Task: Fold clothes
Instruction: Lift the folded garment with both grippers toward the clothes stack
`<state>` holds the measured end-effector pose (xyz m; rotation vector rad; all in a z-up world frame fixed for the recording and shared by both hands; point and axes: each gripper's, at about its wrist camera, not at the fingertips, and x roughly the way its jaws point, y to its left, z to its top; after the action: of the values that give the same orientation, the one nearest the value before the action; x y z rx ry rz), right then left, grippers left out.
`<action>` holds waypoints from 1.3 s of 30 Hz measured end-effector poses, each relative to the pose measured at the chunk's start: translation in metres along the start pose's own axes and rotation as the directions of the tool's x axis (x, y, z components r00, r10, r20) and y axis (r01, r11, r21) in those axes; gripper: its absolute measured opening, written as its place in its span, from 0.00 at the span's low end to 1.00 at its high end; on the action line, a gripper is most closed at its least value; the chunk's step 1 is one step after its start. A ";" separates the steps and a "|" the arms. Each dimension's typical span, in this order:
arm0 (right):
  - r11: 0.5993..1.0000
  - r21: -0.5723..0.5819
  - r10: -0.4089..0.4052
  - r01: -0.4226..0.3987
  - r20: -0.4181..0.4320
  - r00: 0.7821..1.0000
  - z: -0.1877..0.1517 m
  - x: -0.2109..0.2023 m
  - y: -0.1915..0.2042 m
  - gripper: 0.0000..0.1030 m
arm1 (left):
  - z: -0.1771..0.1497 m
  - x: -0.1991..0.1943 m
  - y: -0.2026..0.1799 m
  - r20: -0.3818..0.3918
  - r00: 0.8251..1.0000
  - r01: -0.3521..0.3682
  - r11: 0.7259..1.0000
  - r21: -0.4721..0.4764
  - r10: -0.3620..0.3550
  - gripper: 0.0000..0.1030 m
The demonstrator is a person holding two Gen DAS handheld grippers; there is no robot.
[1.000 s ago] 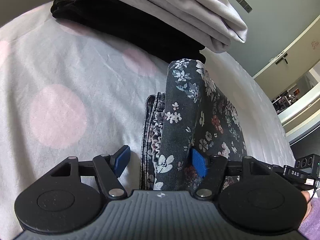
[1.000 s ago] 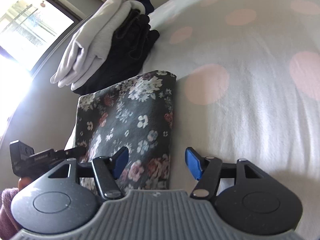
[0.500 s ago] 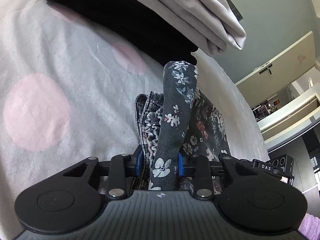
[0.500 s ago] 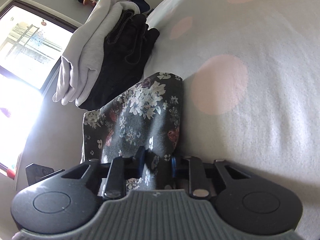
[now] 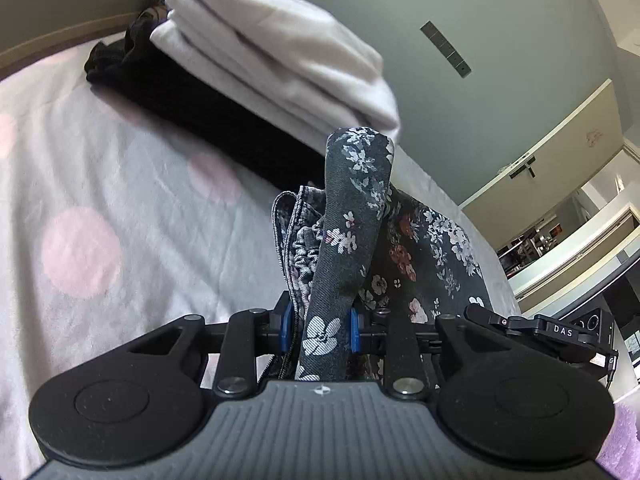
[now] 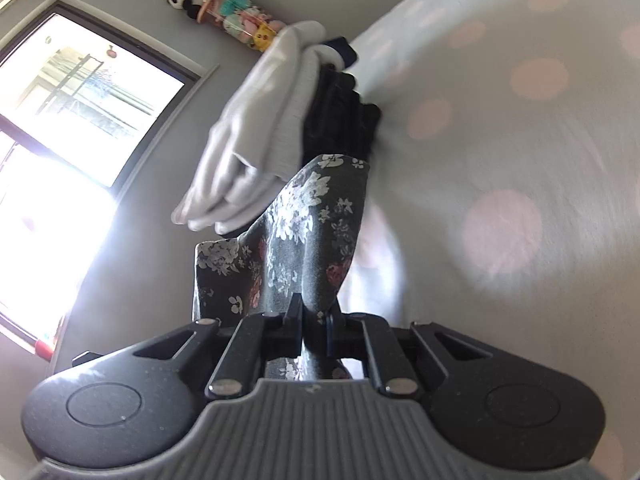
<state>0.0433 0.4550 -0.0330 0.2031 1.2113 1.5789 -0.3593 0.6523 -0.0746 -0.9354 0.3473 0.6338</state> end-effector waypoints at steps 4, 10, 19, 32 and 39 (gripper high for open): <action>0.999 -0.028 0.018 -0.018 0.015 1.000 0.002 -0.023 0.035 0.12 | 0.015 -0.030 -0.020 0.036 0.999 -0.016 0.999 0.039 0.014 0.29; 0.994 -0.074 0.080 -0.077 0.042 0.996 0.004 -0.042 0.083 0.12 | 0.037 -0.076 -0.050 0.091 0.995 -0.042 0.994 0.097 0.033 0.29; 0.983 -0.160 0.107 -0.096 0.062 0.992 0.047 -0.025 0.144 0.12 | 0.095 -0.109 -0.081 0.163 0.983 -0.110 0.978 0.177 0.081 0.29; 0.921 -0.390 0.047 0.009 0.132 0.990 0.188 0.110 0.176 0.12 | 0.251 0.000 -0.073 0.261 0.942 -0.290 0.902 0.321 0.210 0.29; 0.872 -0.476 -0.030 0.111 0.175 0.984 0.249 0.186 0.165 0.12 | 0.291 0.068 -0.057 0.283 0.929 -0.329 0.882 0.337 0.238 0.30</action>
<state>0.0299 0.7674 0.1287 -0.0400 0.6575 1.7131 -0.2682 0.8932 0.0872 -0.4313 0.3837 0.9027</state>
